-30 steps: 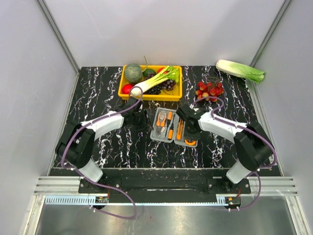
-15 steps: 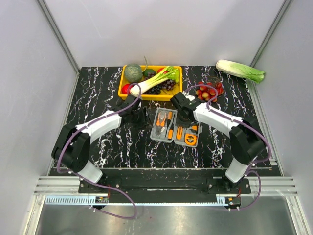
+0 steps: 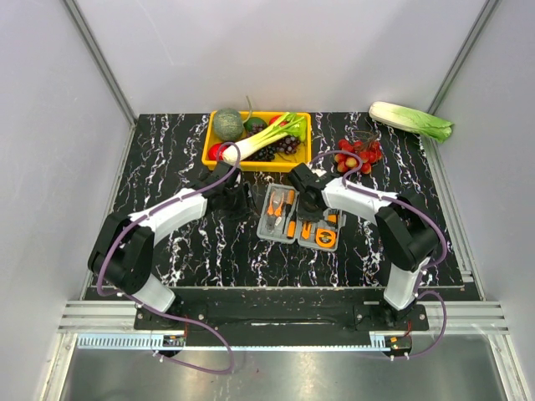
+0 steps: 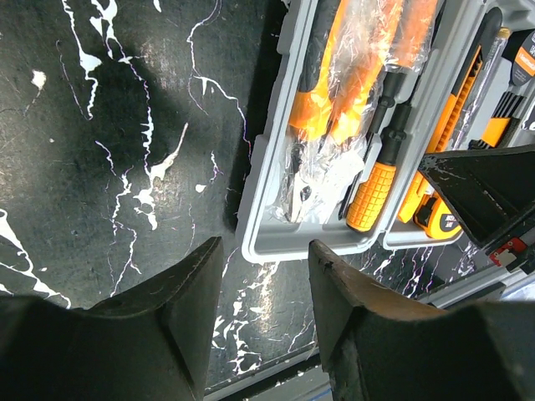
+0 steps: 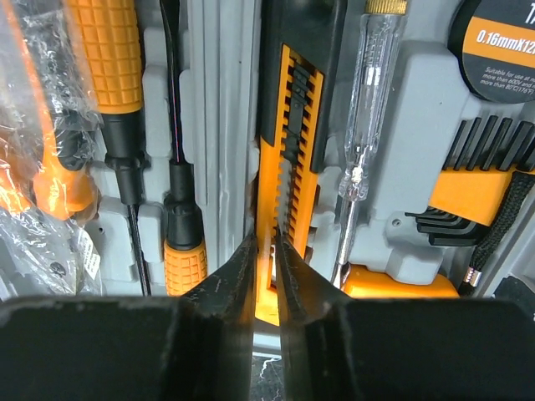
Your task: Pack the tool kit
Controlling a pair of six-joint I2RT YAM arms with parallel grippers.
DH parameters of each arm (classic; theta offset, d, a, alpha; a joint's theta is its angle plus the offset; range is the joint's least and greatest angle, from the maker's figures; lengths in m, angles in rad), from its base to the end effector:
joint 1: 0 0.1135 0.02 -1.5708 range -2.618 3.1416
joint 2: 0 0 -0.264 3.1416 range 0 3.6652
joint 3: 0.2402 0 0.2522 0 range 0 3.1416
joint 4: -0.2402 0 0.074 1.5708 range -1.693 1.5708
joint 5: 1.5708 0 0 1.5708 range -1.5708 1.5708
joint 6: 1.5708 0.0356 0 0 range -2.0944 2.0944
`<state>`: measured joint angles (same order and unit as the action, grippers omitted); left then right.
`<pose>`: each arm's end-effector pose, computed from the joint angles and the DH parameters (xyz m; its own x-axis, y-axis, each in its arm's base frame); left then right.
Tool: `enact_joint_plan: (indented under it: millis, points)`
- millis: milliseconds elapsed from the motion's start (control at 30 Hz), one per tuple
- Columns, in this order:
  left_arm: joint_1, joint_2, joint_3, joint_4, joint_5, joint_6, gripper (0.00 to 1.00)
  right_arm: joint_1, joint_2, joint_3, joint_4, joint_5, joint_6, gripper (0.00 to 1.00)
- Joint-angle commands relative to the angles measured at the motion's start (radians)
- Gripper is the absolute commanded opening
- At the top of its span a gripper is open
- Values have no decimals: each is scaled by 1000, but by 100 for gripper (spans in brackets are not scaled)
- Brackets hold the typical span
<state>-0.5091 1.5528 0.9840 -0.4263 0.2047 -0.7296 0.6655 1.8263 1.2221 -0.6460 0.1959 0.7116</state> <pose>0.2700 -0.1590 0.2048 -0.9285 -0.2292 -0.2922 -0.0604 0.8696 -0.4900 0.2849 0.2148 0.1758 -0.9294 0.0848 -0.3593 0.0654 0.9957 0.0659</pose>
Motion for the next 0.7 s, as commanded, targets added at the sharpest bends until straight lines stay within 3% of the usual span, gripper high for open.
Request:
enact_joint_plan:
  millis: [0,167,333,667]
  points:
    - [6,-25,27,9,-14,15,49,2,39,-42,-20,-3,3,20]
    - [7,-23,25,11,-16,18,49,2,42,17,-49,27,-17,16]
    - [9,-25,21,11,-18,19,49,2,77,33,-47,14,-24,0]
    - [9,-23,16,14,-14,21,48,0,103,-163,63,-44,0,0]
